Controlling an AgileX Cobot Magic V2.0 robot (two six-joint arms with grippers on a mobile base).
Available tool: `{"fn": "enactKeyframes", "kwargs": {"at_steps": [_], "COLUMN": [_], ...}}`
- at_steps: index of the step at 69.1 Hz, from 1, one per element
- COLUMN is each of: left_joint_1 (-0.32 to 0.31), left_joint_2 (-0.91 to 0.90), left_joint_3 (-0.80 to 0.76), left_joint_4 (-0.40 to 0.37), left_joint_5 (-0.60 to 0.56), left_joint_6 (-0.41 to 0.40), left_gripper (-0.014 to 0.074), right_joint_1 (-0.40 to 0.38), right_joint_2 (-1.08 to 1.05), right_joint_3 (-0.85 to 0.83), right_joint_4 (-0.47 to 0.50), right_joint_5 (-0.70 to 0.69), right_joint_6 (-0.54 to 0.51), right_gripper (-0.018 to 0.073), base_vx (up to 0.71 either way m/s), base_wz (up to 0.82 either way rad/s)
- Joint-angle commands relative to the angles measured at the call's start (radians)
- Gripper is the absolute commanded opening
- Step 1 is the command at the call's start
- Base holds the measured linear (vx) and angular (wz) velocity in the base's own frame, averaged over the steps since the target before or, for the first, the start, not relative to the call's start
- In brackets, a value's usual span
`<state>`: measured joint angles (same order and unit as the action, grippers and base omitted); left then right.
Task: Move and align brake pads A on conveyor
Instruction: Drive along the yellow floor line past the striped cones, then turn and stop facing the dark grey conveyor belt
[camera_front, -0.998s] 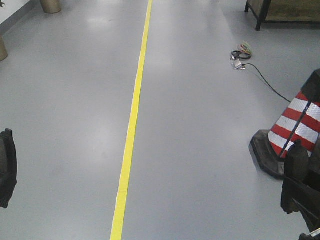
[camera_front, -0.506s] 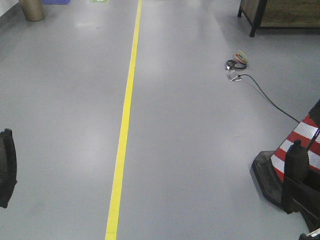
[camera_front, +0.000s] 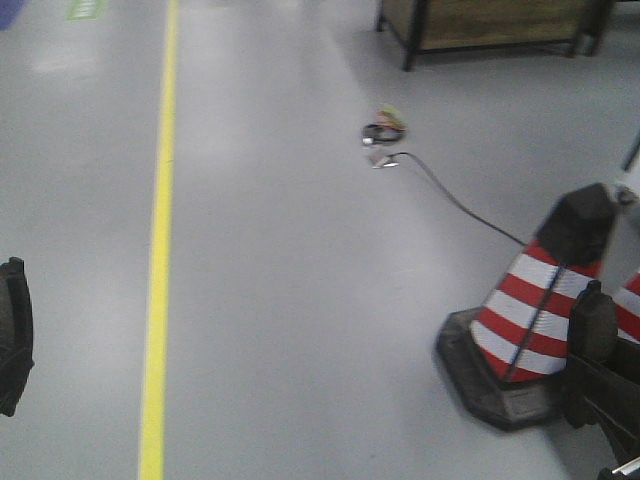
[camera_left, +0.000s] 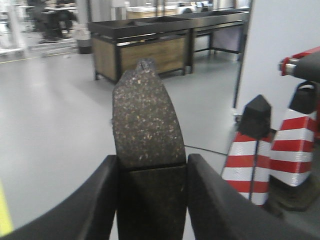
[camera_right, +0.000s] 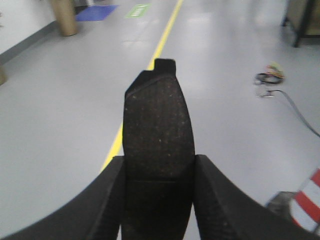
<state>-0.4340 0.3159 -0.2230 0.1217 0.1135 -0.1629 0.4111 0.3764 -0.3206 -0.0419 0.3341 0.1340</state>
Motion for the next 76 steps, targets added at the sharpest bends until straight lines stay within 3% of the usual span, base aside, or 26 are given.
{"fn": "enactKeyframes", "kwargs": {"at_steps": [1,76], "left_joint_1": [-0.006,-0.006], "left_joint_2": [0.005,0.005], "left_joint_3": [-0.031,-0.031], "left_joint_4": [0.001,0.001], "left_joint_5": [-0.101,-0.101], "left_joint_6": [-0.003,-0.003], "left_gripper": [0.0147,0.0147], "right_joint_1": [-0.002,-0.002], "right_joint_2": [0.005,0.005], "right_joint_3": [-0.031,-0.031], "right_joint_4": [-0.009,-0.01], "right_joint_5": [-0.093,-0.093], "right_joint_6": [-0.009,-0.009], "right_gripper": [0.0026,0.0026], "base_vx": [0.28,0.25], "base_wz": [-0.73,-0.83]}}
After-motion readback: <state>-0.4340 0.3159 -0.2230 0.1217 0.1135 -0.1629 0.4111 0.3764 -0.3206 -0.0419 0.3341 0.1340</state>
